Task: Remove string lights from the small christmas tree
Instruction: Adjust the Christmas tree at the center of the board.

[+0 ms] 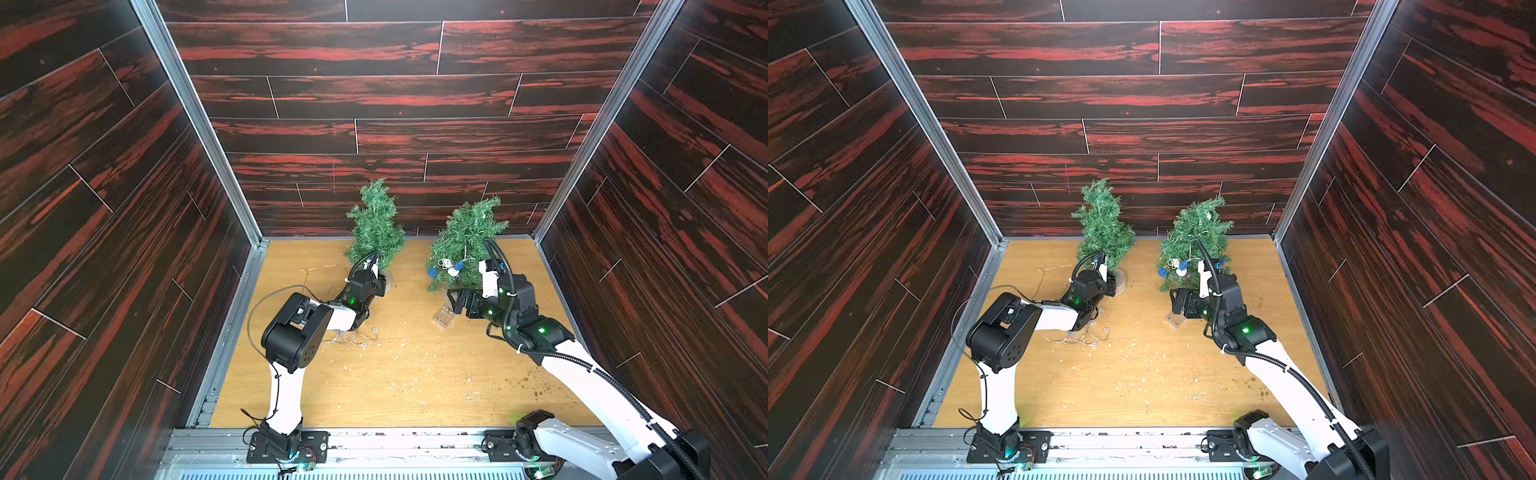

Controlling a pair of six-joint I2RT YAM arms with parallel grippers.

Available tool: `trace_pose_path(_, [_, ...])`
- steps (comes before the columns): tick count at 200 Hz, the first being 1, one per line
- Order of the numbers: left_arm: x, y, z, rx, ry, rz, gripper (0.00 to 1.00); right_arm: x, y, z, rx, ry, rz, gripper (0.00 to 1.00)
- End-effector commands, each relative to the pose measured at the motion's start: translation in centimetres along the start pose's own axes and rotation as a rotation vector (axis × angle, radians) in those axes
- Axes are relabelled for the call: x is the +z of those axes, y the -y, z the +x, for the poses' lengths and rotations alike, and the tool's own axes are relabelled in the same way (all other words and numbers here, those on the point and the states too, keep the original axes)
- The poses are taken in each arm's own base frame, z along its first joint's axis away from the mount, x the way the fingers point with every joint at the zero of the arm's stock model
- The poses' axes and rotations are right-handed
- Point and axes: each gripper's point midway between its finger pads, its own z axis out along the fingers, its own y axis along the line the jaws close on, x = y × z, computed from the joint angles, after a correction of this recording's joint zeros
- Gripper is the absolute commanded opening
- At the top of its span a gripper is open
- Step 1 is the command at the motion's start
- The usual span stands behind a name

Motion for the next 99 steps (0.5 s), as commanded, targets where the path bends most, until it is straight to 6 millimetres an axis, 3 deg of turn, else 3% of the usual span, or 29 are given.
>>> trace_pose_path(1, [-1.1, -1.9, -0.6, -0.008, -0.009, -0.077, 0.00, -1.1, -0.3, -1.3, -0.005, 0.033, -0.002, 0.99])
trace_pose_path(63, [-2.5, -4.8, -0.6, 0.032, 0.020, -0.207, 0.00, -1.3, -0.4, -1.6, -0.009, 0.042, 0.000, 0.99])
trace_pose_path(99, [-2.6, -5.2, -0.7, 0.006, 0.027, -0.210, 0.00, -1.4, -0.3, -1.4, -0.003, 0.044, 0.000, 0.99])
